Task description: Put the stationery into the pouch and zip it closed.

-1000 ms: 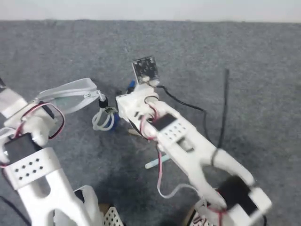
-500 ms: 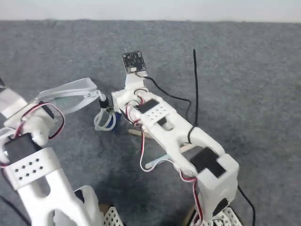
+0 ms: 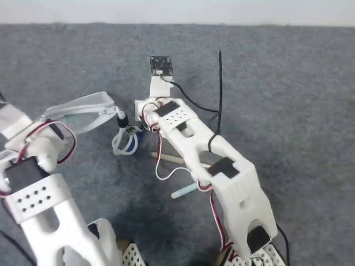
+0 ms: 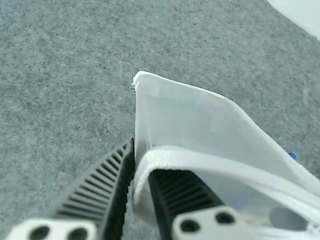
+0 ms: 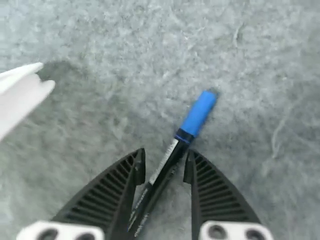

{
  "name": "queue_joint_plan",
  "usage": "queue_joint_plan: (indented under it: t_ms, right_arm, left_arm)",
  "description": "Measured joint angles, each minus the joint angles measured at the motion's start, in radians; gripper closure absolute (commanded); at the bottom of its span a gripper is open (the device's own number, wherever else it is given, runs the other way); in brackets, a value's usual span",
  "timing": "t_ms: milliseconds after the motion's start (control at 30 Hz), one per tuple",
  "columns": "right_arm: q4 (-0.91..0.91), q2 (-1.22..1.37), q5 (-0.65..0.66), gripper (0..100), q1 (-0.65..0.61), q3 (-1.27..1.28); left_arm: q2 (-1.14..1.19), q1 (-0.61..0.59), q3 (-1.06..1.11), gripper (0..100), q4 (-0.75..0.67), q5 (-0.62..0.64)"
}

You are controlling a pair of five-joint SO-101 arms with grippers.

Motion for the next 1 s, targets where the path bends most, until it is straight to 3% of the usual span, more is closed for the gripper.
queue_joint_plan:
  t_ms: [733, 900, 1000]
  right_arm:
    - [0.601, 0.439, 0.000, 88.2, 0.002, -0.795]
    - [0.690, 0.520, 0.000, 99.7, 0.005, -0.945]
    - [0.726, 0.559, 0.017, 98.3, 0.014, -1.007]
  left_arm:
    - [0.000, 0.000, 0.000, 99, 0.000, 0.000]
    - [0.000, 0.000, 0.000, 99, 0.000, 0.000]
    - [0.000, 0.000, 0.000, 99, 0.000, 0.000]
